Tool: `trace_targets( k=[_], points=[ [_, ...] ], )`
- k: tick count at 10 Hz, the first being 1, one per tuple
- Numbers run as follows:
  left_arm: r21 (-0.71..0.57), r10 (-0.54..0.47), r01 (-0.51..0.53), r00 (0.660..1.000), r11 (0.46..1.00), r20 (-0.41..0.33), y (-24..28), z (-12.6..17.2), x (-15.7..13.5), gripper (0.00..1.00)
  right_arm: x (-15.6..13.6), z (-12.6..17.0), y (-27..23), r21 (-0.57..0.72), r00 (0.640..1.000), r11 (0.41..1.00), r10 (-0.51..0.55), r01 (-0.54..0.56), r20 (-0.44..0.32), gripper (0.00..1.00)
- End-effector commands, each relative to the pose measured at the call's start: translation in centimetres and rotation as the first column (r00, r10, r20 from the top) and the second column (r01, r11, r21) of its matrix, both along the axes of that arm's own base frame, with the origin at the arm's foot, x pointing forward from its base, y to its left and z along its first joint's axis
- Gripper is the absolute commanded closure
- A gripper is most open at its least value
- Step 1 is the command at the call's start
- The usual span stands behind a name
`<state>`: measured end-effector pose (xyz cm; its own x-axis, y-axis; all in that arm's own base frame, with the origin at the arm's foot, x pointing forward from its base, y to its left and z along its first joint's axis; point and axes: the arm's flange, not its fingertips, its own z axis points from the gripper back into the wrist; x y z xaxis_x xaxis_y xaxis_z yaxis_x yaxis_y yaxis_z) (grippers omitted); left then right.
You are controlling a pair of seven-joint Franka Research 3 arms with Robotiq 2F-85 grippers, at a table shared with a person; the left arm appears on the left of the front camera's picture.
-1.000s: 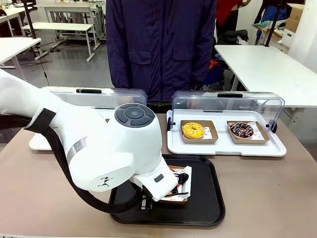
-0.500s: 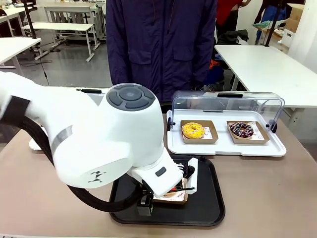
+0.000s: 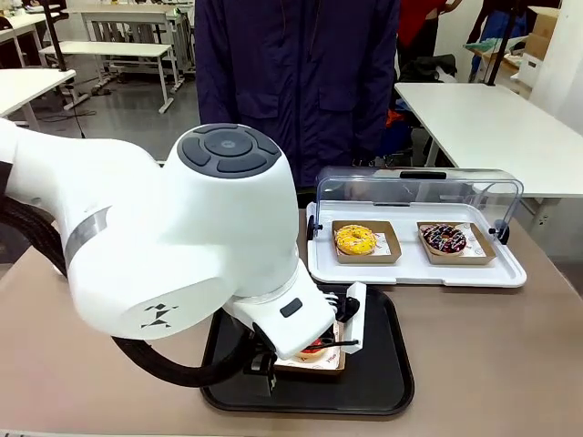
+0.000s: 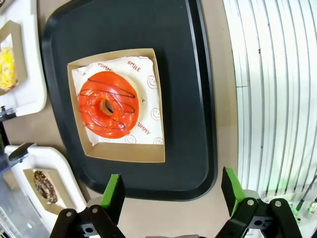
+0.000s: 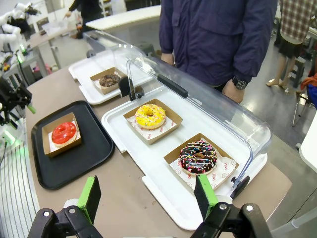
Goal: Move the first donut from the left to the tray.
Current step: Pick up the Paper togo box containing the Donut indicated by the person and place it on the Handle tray.
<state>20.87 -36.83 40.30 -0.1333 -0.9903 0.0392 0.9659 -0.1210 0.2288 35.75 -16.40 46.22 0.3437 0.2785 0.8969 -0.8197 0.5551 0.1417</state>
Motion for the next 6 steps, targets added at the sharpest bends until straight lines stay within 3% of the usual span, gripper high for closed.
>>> trace_targets(
  k=[1, 6],
  points=[
    [-0.001, 0.005, -0.005, 1.0, 1.0, 0.009, -0.17, -0.39, 0.21, 0.0, 0.36, -0.02, -0.01, 0.012, 0.999, 1.0, 0.001, -0.002, 0.04, 0.0],
    [-0.001, 0.005, -0.005, 1.0, 1.0, 0.009, -0.17, -0.39, 0.21, 0.0, 0.36, -0.02, -0.01, 0.012, 0.999, 1.0, 0.001, -0.002, 0.04, 0.0]
  ],
)
